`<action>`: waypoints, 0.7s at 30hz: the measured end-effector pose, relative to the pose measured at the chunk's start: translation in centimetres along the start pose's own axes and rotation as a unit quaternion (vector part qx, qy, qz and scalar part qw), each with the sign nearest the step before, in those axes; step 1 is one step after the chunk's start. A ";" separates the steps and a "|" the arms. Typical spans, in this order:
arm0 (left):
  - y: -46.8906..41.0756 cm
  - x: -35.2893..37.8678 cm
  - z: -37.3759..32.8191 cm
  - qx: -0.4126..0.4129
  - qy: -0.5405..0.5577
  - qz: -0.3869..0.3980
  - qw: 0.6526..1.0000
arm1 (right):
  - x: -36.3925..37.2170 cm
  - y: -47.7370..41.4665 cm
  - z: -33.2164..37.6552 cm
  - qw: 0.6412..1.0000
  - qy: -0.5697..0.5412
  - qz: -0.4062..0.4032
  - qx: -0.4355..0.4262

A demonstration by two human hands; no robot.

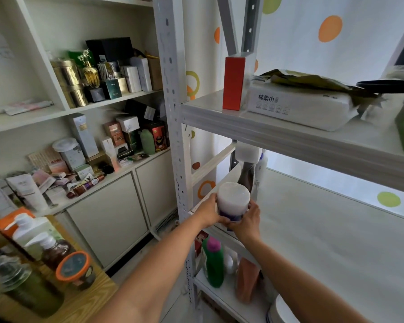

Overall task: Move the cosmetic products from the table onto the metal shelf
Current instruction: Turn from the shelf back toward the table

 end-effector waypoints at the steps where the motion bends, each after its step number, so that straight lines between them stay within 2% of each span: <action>1: 0.5 0.0 0.0 0.005 -0.006 -0.001 1.000 | 0.2 0.3 0.0 1.000 0.005 0.005 0.002; 6: 4.8 -1.6 1.1 0.006 -0.027 -0.014 1.000 | 0.6 3.3 -0.7 0.999 0.034 -0.013 0.034; 9: 8.5 -3.2 3.4 -0.037 -0.039 -0.026 0.998 | 1.5 6.5 -1.0 0.998 0.030 -0.028 0.050; 14: 16.5 -7.6 8.4 -0.101 -0.117 -0.067 0.986 | 5.6 12.7 2.0 0.997 0.076 -0.024 -0.012; 17: 22.3 -10.5 11.4 -0.130 -0.164 -0.091 0.974 | 10.2 16.9 4.5 0.994 0.080 0.032 -0.074; 21: 29.7 -14.6 14.8 -0.172 -0.195 -0.143 0.955 | 17.7 22.8 7.0 0.970 0.126 0.158 -0.138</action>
Point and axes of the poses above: each hand's wrist, its own y-axis away from the middle knuckle, its own x-axis out of the palm, z = x × y, the point moved 9 cm from there along -y, towards the middle knuckle, and after that the axes turned 10 degrees about x, right-handed, at the moved point
